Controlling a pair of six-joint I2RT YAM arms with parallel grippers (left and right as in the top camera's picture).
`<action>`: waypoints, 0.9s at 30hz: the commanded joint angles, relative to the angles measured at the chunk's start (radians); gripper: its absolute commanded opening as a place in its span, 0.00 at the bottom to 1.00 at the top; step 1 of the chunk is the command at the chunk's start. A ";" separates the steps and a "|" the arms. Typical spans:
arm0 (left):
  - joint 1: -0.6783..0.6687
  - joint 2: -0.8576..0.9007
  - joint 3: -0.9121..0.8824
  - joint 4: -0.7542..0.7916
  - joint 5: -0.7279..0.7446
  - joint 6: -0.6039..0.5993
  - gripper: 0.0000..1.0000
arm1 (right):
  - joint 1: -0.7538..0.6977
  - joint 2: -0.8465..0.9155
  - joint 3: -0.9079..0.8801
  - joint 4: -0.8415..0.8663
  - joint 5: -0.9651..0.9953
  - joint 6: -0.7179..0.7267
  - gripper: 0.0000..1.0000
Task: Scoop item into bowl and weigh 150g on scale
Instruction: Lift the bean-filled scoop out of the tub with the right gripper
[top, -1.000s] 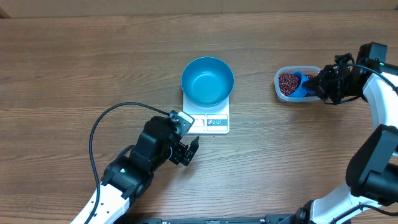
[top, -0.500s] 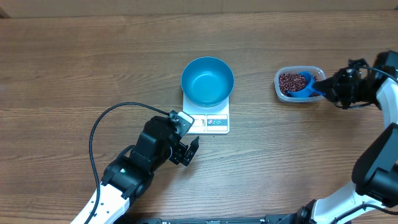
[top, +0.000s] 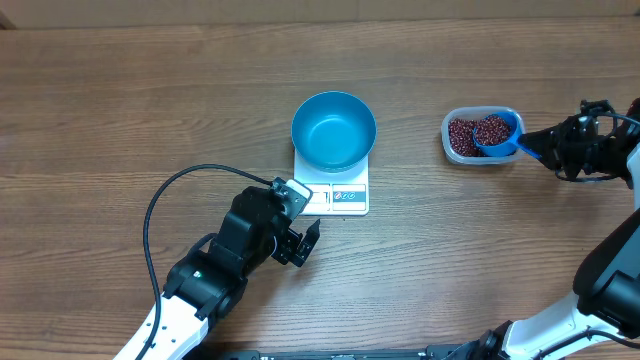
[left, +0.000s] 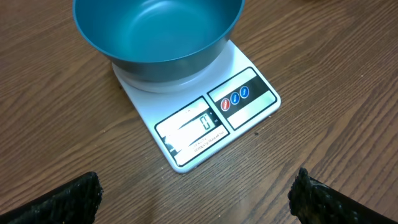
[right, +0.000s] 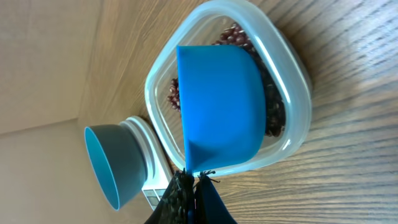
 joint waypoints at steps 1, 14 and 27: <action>0.007 0.005 -0.002 0.000 -0.010 0.012 1.00 | -0.011 0.003 -0.012 -0.020 -0.054 -0.024 0.04; 0.007 0.005 -0.002 0.000 -0.010 0.012 1.00 | -0.011 0.003 -0.012 -0.023 -0.121 -0.026 0.04; 0.007 0.005 -0.002 0.000 -0.010 0.012 1.00 | -0.011 0.003 -0.012 0.003 -0.230 -0.111 0.04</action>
